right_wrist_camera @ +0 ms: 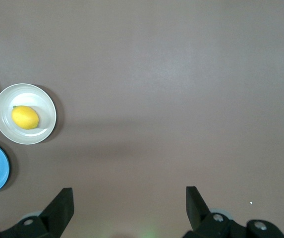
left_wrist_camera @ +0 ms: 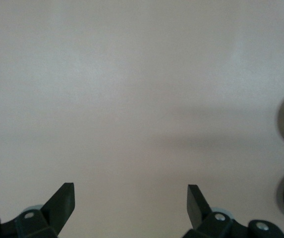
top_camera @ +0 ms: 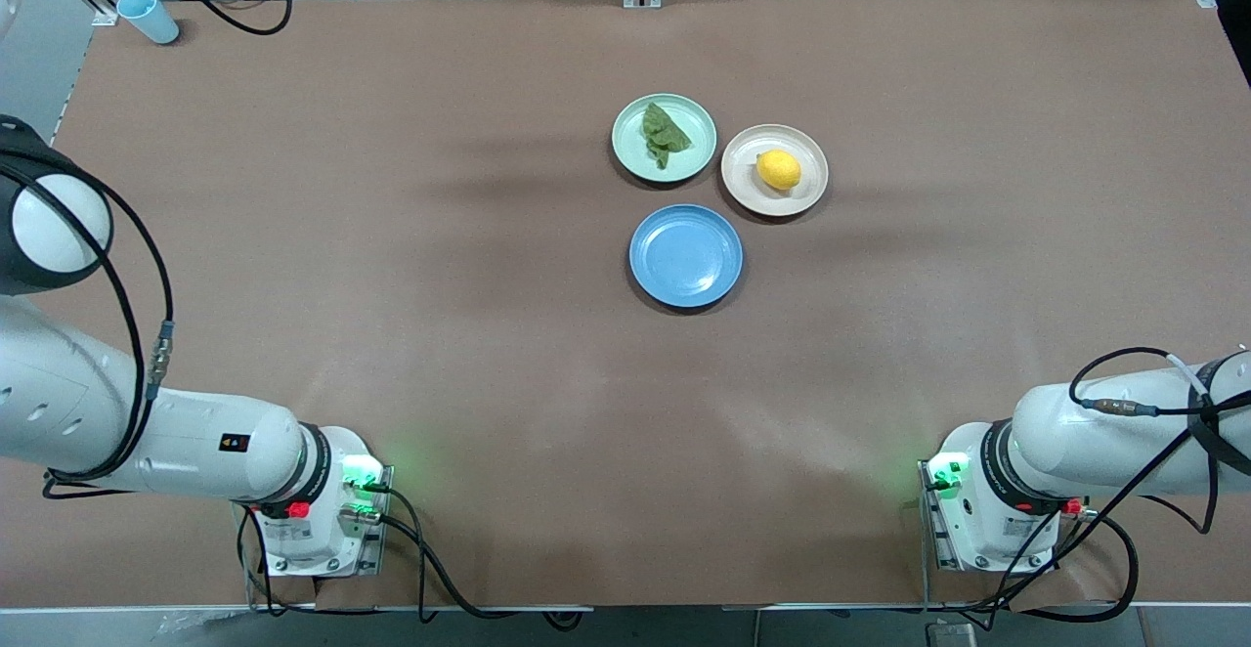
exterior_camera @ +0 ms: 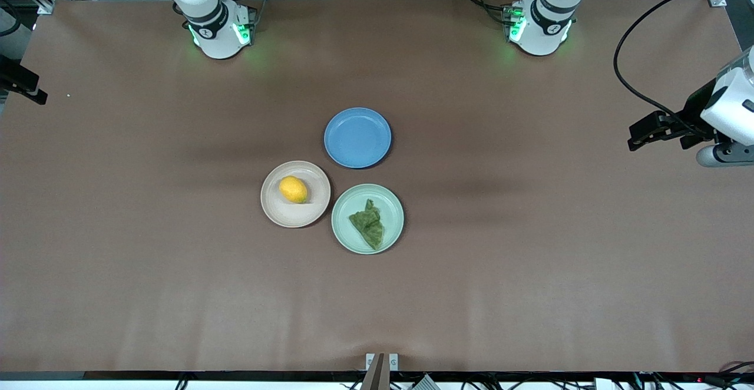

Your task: Pick lemon and lettuce from plates

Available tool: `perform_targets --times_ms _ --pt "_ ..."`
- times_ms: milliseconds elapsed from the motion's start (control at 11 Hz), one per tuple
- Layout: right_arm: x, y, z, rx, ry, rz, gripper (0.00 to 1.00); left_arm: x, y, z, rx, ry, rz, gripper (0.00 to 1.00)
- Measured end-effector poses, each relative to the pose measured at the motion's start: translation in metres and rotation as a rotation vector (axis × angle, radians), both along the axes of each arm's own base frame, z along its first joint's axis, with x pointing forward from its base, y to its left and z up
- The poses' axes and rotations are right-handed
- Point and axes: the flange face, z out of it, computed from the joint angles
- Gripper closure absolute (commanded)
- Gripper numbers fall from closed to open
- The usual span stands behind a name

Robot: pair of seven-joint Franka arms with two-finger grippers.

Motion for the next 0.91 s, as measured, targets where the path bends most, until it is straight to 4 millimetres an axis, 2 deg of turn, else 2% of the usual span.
perform_targets --times_ms 909 --pt "0.001 0.011 0.001 0.000 0.000 0.023 0.00 -0.003 -0.005 0.005 -0.002 -0.008 -0.014 0.00"
